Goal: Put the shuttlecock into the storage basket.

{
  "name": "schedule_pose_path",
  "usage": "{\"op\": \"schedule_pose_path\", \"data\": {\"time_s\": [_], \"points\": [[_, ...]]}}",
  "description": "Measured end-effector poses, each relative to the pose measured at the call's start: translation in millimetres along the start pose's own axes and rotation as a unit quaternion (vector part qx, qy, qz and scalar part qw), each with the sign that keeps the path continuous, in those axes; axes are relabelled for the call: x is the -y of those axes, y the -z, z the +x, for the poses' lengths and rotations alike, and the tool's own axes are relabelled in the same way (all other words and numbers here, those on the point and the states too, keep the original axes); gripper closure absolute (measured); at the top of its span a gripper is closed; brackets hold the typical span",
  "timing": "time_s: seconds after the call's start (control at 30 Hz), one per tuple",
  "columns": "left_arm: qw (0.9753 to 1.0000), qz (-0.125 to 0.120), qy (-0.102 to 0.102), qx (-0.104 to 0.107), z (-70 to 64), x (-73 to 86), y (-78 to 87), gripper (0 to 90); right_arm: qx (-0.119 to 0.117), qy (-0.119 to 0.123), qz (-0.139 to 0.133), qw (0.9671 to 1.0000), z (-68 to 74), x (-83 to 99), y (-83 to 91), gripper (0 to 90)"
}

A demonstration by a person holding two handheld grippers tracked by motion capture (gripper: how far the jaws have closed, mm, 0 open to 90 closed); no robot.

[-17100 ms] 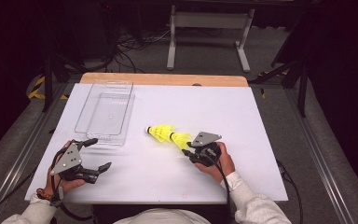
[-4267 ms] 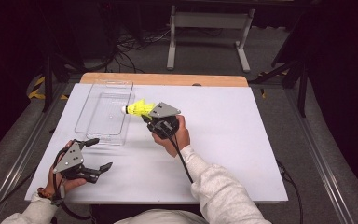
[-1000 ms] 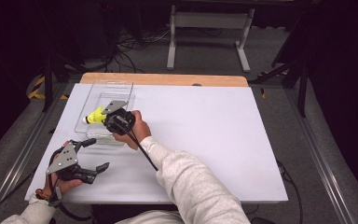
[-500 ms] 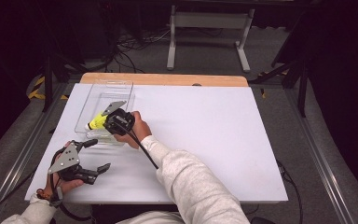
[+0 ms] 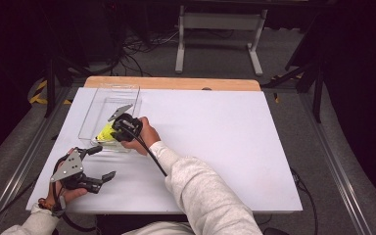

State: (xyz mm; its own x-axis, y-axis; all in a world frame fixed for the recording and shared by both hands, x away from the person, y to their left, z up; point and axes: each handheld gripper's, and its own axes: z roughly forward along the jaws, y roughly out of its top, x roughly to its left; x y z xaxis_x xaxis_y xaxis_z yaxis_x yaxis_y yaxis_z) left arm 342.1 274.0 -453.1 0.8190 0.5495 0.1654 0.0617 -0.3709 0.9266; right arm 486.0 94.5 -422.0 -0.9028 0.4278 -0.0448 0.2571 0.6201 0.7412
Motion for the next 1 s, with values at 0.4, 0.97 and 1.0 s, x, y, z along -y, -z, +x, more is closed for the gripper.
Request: {"op": "schedule_pose_path", "data": {"time_s": [0.4,0.97,1.0], "points": [[1.0000,0.000,0.000,0.000,0.2,0.0,0.3,7.0,0.013,0.003,0.005,0.9999,2.7,-1.7,9.7,57.9],[1.0000,0.003,0.001,-0.001,0.0,0.5,-0.4,7.0,0.042,0.021,-0.035,0.9982,5.5,11.0,49.0,58.3],[1.0000,0.004,-0.002,-0.002,0.0,0.3,-0.4,7.0,0.041,0.026,-0.043,0.9979,5.5,12.9,52.1,58.2]]}}
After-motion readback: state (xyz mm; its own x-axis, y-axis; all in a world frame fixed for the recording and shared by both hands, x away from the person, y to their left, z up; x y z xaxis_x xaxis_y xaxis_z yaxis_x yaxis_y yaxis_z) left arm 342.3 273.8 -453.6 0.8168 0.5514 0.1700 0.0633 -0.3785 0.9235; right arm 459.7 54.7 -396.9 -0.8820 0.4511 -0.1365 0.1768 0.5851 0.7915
